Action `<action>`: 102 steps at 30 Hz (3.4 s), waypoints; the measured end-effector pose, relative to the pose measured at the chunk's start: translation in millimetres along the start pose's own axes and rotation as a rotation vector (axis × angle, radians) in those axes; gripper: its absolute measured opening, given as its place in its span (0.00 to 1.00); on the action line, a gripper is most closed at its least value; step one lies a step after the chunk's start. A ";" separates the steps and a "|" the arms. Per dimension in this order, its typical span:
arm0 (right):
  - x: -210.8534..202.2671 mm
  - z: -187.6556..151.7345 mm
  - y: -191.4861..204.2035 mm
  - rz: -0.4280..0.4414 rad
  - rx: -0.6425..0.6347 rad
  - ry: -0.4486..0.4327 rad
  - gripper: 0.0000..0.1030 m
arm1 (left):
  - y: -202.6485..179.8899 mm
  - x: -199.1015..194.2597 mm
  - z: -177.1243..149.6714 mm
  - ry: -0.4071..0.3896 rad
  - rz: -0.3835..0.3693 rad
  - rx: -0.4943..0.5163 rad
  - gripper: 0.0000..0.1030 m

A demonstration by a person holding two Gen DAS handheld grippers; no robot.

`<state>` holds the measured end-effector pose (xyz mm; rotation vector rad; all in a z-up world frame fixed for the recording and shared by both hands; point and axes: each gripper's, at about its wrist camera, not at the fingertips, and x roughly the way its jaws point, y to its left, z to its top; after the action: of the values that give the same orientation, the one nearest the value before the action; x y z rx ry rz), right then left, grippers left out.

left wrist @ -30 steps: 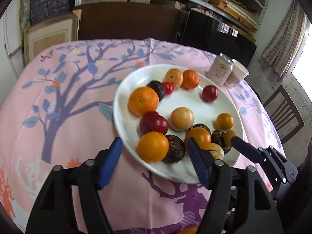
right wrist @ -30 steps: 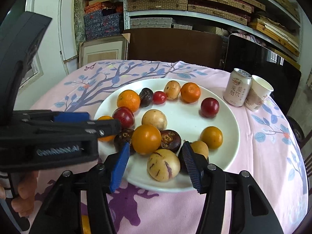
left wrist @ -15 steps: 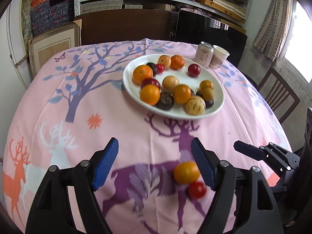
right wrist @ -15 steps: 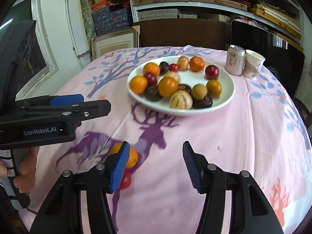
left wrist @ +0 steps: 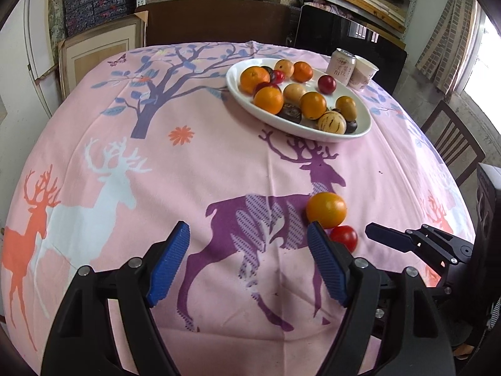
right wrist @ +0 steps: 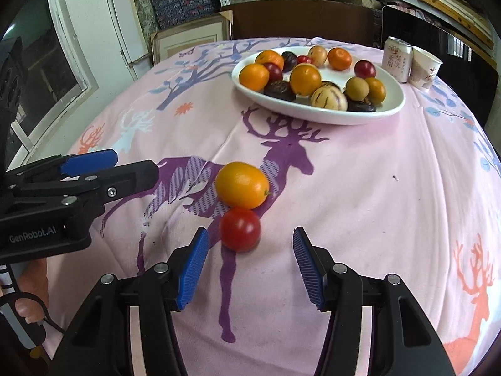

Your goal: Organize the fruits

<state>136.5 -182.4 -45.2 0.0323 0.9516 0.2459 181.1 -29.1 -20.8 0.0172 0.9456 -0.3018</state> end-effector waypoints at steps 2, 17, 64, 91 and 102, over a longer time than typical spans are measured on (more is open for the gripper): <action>5.4 1.5 3.2 -0.006 -0.001 0.010 0.53 | 2.9 2.3 -0.6 0.007 -0.004 -0.005 0.73; -15.6 -18.1 -18.3 0.003 0.027 -0.019 0.26 | -20.7 19.2 3.6 0.036 -0.003 0.092 0.71; 10.4 107.9 -64.2 -0.140 -0.073 -0.305 0.27 | -36.7 86.1 139.9 -0.043 -0.004 0.033 0.39; 32.3 123.3 -79.7 -0.210 -0.051 -0.269 0.62 | -46.1 99.5 153.4 -0.080 0.078 0.021 0.77; -13.9 52.8 -67.1 -0.150 0.001 -0.141 0.68 | -48.6 48.7 93.0 -0.053 0.099 0.046 0.86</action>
<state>184.5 -246.4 -12.4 -0.0207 0.8091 0.1027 269.0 -101.3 0.6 0.0972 0.8817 -0.2311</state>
